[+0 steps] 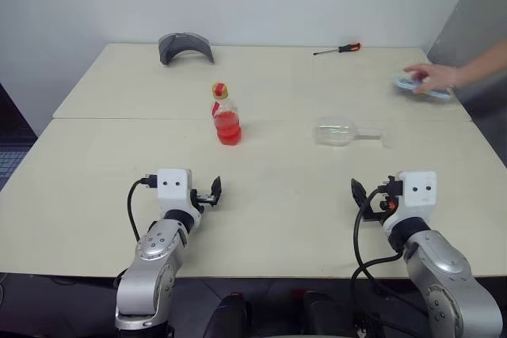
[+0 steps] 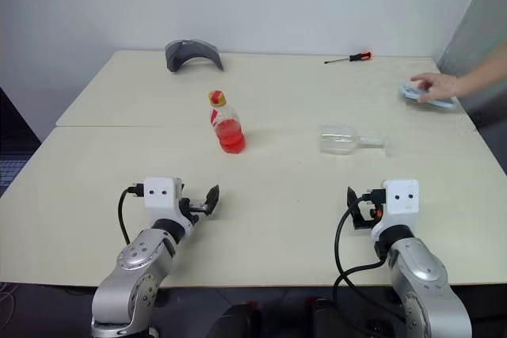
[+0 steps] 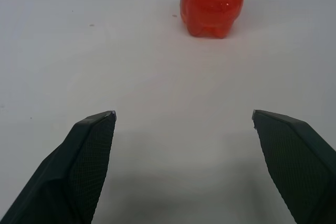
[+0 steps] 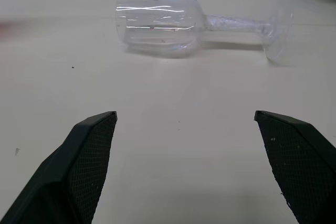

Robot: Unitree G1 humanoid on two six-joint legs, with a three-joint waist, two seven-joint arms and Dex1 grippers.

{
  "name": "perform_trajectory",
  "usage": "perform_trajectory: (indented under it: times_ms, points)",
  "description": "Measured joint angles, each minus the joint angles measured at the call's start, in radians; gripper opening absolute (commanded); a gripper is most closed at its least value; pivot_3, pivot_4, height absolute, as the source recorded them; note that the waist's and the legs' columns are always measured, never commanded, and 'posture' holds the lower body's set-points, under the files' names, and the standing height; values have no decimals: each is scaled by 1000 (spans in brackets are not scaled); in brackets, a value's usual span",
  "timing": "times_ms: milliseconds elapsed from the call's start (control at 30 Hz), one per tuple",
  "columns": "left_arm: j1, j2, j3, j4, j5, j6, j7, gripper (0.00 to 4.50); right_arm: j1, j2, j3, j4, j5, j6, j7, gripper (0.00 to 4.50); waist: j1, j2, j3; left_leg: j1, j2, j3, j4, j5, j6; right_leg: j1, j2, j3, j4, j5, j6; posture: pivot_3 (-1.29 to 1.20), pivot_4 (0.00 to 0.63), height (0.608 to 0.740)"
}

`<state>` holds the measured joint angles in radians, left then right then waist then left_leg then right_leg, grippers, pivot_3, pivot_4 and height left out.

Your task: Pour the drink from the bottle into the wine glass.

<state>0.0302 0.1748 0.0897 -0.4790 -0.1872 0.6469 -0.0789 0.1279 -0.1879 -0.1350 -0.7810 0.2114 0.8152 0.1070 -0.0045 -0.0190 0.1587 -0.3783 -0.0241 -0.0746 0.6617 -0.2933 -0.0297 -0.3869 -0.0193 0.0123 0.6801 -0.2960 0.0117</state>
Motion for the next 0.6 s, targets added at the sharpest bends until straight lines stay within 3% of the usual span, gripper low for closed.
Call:
perform_trajectory:
  times_ms: [600]
  points:
    - [2, 8, 8, -22, 8, -2, 3, 4450, 0, -8, -1, 0, 0, -1, 0, 4500, 0, 0, 0, 0, 0, 0, 0, 0, 0, 0, 0, 0, 0, 0, 0, 0, 150, 740]
